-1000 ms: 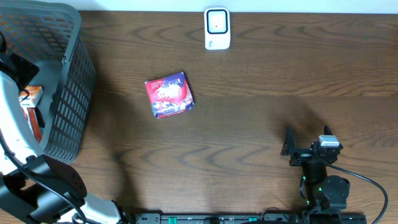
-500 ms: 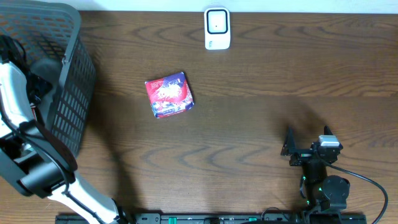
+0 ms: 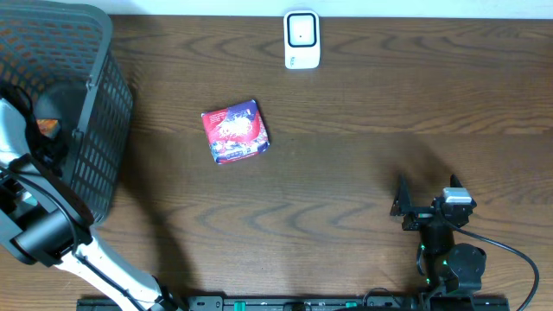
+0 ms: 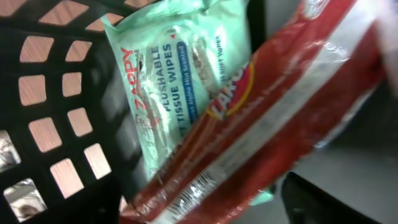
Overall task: Scan the item barcode
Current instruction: 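Grasp the red-white snack bar with the left gripper and lift, then carry the red snack bar near the scanner and drop it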
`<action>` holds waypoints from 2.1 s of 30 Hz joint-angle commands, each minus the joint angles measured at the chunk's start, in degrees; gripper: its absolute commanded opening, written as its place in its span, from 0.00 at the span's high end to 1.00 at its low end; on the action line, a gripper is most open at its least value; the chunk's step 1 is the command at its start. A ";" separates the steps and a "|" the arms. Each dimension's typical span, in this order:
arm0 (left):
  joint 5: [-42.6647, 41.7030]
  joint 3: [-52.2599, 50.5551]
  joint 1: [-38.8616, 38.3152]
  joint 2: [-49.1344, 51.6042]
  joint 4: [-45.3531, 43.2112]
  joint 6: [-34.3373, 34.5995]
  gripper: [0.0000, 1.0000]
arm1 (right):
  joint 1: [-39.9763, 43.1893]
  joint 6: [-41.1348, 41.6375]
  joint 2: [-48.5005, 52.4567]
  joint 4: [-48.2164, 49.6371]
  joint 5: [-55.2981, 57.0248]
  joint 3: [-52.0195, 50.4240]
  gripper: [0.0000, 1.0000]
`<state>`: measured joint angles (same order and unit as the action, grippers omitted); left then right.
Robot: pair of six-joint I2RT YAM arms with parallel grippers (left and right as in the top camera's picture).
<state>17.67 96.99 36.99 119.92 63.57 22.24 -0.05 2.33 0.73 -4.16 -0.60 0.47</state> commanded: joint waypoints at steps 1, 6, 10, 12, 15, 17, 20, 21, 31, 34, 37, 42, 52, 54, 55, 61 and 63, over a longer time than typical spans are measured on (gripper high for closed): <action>0.24 -1.25 -0.04 0.81 -0.07 -0.98 0.21 | 0.46 -0.50 -0.09 -0.13 0.26 -0.15 0.01; -4.44 -3.37 -0.04 0.81 -1.75 -3.32 0.24 | 0.46 -0.50 -0.09 -0.15 0.26 -0.15 0.01; -4.55 -4.87 -0.02 0.81 -2.36 -3.45 0.53 | 0.46 -0.50 -0.09 -0.15 0.26 -0.15 0.01; -4.59 -5.07 -0.04 0.81 -2.32 -4.24 0.60 | 0.46 -0.50 -0.09 -0.15 0.26 -0.15 0.01; -4.59 -5.42 -0.04 0.81 -2.16 -4.24 0.67 | 0.46 -0.50 -0.09 -0.15 0.26 -0.15 0.01; -4.59 -5.70 -0.04 0.81 -2.14 -4.24 0.91 | 0.46 -0.50 -0.09 -0.15 0.26 -0.15 0.01; -6.29 -5.68 -0.04 0.74 -2.05 -4.26 0.93 | 0.46 -0.50 -0.09 -0.13 0.26 -0.15 0.01; -7.10 -5.64 -0.04 0.70 -1.97 -4.42 0.93 | 0.46 -0.50 -0.09 -0.15 0.26 -0.15 0.01; -15.19 -3.48 -0.83 -10.51 -2.27 -4.85 0.93 | 0.44 -0.50 -0.09 -0.15 0.26 -0.15 0.01; -21.51 -3.48 -1.33 -17.59 -4.48 -4.85 0.93 | 0.44 -0.50 -0.09 -0.15 0.26 -0.15 0.01; -27.63 -3.48 -2.32 -25.00 -6.93 -4.83 0.93 | 0.46 -0.50 -0.09 -0.13 0.26 -0.15 0.01; -32.28 -3.48 -5.92 -35.93 -10.69 -4.81 0.93 | 0.46 -0.50 -0.09 -0.15 0.26 -0.15 0.01; -32.24 -3.48 -17.64 -49.75 -14.19 -4.85 0.93 | 0.46 -0.50 -0.09 -0.13 0.26 -0.15 0.01; -32.26 -3.48 -19.89 -51.23 -14.29 -4.85 0.93 | 0.44 -0.50 -0.09 -0.15 0.26 -0.15 0.01; -32.26 -3.48 -21.14 -51.93 -14.23 -4.85 0.93 | 0.44 -0.50 -0.09 -0.15 0.26 -0.15 0.01; -32.28 -3.56 -31.69 -54.05 -12.52 -4.90 0.93 | 0.46 -0.50 -0.09 -0.15 0.26 -0.15 0.01; -32.24 -4.39 -36.26 -53.66 -11.34 -4.87 0.93 | 0.44 -0.50 -0.09 -0.13 0.26 -0.15 0.01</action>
<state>-13.85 92.82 5.32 66.11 51.57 17.98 -0.05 2.33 0.73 -4.16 -0.60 0.47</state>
